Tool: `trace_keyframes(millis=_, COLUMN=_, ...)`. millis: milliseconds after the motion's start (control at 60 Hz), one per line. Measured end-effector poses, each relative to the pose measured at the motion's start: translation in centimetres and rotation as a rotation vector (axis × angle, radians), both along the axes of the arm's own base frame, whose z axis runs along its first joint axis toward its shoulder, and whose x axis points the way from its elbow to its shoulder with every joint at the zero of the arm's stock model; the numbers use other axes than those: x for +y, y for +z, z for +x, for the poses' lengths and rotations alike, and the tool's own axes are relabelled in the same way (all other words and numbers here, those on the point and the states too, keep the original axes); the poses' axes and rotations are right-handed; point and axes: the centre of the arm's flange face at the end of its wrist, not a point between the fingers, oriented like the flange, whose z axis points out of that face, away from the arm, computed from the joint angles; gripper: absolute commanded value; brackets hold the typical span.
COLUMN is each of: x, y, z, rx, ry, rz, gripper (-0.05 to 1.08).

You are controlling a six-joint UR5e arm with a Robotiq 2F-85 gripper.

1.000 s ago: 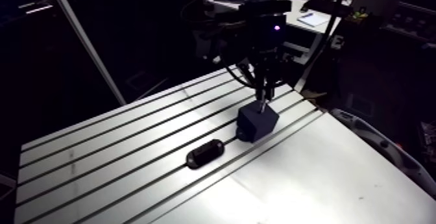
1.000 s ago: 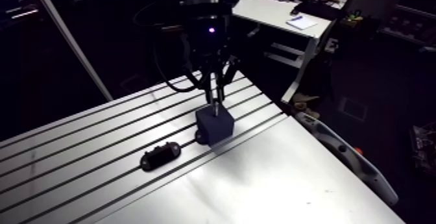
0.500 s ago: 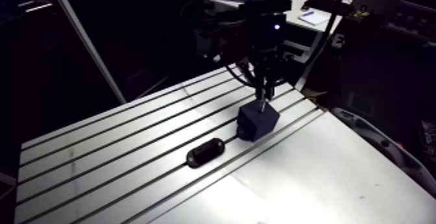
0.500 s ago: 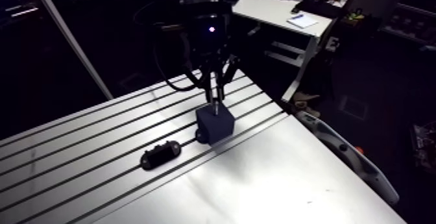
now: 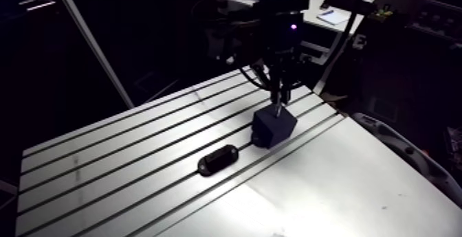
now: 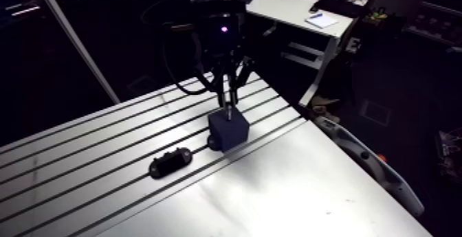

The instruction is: Pick up the M10 bolt and insert it into the hole until fully seated.

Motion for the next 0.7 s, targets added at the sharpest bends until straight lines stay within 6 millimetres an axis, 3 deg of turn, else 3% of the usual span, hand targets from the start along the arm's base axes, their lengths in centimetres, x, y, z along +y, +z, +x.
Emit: trace_keyframes(millis=700, x=-0.12, y=-0.07, z=-0.06, rx=-0.001, ry=0.002, rz=-0.002, gripper=1.08)
